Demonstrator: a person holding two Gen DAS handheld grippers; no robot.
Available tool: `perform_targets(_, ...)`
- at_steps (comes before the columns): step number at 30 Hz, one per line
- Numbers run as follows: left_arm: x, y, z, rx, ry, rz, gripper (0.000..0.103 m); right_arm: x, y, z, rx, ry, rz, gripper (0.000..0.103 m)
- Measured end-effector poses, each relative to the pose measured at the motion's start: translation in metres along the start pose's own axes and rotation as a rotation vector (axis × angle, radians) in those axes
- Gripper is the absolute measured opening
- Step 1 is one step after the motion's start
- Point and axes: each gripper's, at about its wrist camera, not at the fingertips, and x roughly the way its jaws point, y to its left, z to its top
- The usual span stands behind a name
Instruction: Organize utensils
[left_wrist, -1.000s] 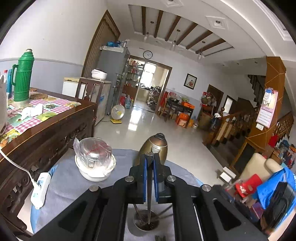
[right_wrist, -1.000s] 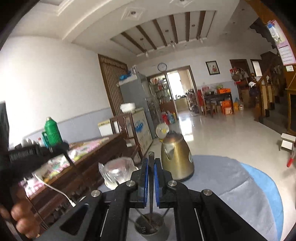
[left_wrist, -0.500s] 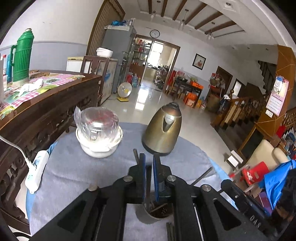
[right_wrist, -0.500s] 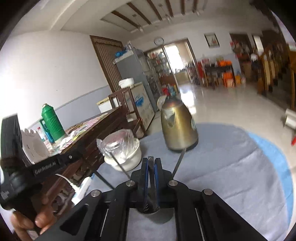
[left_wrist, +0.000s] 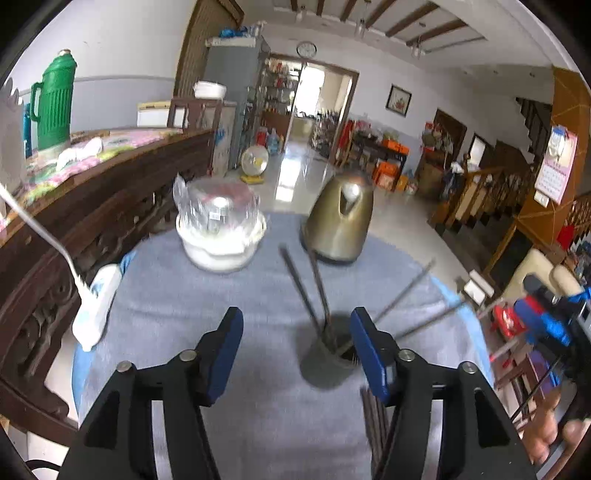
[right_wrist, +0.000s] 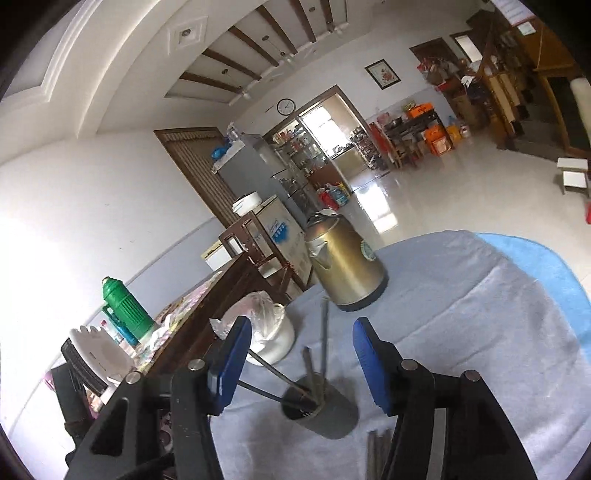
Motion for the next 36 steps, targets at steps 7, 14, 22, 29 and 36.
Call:
perform_targets(7,0.018,-0.002,-0.053,0.007,0.166,0.001,0.063,-0.008,-0.032,-0.031,-0.002,0.078,-0.077,0.057)
perform_targets(14,0.033,0.002,-0.096,-0.008,0.302,0.009,0.063,0.007,-0.062,-0.075,0.011,0.247,-0.120,0.047)
perform_targets(22,0.047,0.005,-0.133,-0.016,0.431,0.027,0.063,0.021,-0.078,-0.104,0.031,0.358,-0.144,0.041)
perform_targets(29,0.055,0.006,-0.150,-0.024,0.498,0.033,0.063,0.034,-0.079,-0.113,0.044,0.418,-0.150,0.041)
perform_targets(36,0.061,0.000,-0.162,0.000,0.547,0.035,0.063,0.044,-0.081,-0.129,0.062,0.482,-0.151,0.042)
